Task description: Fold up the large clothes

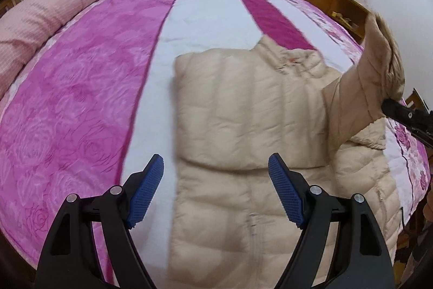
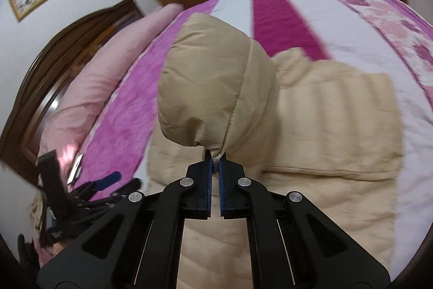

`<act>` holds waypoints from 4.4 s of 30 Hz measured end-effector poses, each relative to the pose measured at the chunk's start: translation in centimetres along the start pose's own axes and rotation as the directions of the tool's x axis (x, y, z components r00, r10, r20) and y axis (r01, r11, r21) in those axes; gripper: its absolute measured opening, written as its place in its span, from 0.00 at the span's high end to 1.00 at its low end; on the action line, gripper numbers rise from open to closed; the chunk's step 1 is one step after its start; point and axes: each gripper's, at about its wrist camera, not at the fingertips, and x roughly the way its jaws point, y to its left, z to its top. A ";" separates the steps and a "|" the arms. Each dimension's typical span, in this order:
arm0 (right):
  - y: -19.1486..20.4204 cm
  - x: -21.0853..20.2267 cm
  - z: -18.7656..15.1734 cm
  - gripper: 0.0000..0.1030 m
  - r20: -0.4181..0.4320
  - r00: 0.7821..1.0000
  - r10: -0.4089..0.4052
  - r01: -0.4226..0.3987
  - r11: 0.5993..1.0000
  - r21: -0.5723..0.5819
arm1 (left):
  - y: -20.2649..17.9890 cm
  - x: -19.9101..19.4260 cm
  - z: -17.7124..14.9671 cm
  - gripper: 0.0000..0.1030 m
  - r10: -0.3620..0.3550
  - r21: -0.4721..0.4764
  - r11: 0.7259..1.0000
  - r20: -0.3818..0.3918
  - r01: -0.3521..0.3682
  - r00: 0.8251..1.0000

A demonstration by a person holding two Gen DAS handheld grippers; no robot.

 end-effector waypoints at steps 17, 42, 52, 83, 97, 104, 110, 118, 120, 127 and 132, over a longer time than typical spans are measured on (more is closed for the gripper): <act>-11.9 -0.9 -2.3 0.91 -0.044 0.991 -0.126 0.132 0.975 0.181 | -6.1 5.3 1.1 0.25 -0.014 0.081 0.997 -0.045 0.018 0.999; -15.8 -0.3 -1.1 0.56 0.001 0.946 -0.325 0.321 0.935 0.149 | -6.8 9.4 0.8 0.24 0.055 0.109 0.993 -0.079 -0.047 0.995; -17.6 2.3 -1.5 0.54 -0.049 0.939 -0.339 0.343 0.929 0.137 | -6.8 8.3 0.7 0.23 0.042 0.121 0.992 -0.071 -0.033 0.997; -11.5 -9.5 -16.1 0.25 -0.208 0.941 -0.268 0.260 0.963 -0.067 | -2.7 -3.6 -10.1 0.23 0.089 0.139 0.987 -0.082 -0.077 0.993; -13.3 -9.4 -18.6 0.24 -0.243 0.899 -0.364 0.353 0.931 -0.089 | 1.5 -3.3 -14.5 0.23 0.091 0.045 0.995 -0.186 -0.085 0.978; -13.0 -8.6 -19.2 0.24 -0.266 0.915 -0.303 0.292 0.953 -0.081 | 2.0 -1.8 -15.5 0.23 -0.056 -0.045 0.998 -0.291 0.045 0.955; -12.7 -8.0 -19.6 0.24 -0.258 0.923 -0.284 0.270 0.959 -0.090 | 1.3 -1.5 -16.3 0.22 -0.088 -0.034 0.996 -0.307 0.082 0.948; -10.5 -9.2 -19.6 0.68 -0.164 0.962 -0.218 0.195 0.970 -0.142 | -0.7 -1.3 -16.2 0.62 -0.108 0.024 0.992 -0.303 0.121 0.947; -10.8 -10.0 -19.4 0.82 -0.145 0.968 -0.206 0.189 0.974 -0.121 | -0.8 -1.7 -16.0 0.76 -0.144 0.015 0.988 -0.298 0.156 0.943; -10.2 -13.7 -19.0 0.89 -0.075 0.984 -0.159 0.152 0.984 -0.098 | -1.2 -4.9 -15.5 0.87 -0.182 0.063 0.977 -0.269 0.205 0.946; -9.4 -16.1 -19.3 0.90 -0.052 0.989 -0.136 0.130 0.986 -0.104 | -1.4 -8.8 -15.1 0.87 -0.195 0.104 0.969 -0.225 0.223 0.955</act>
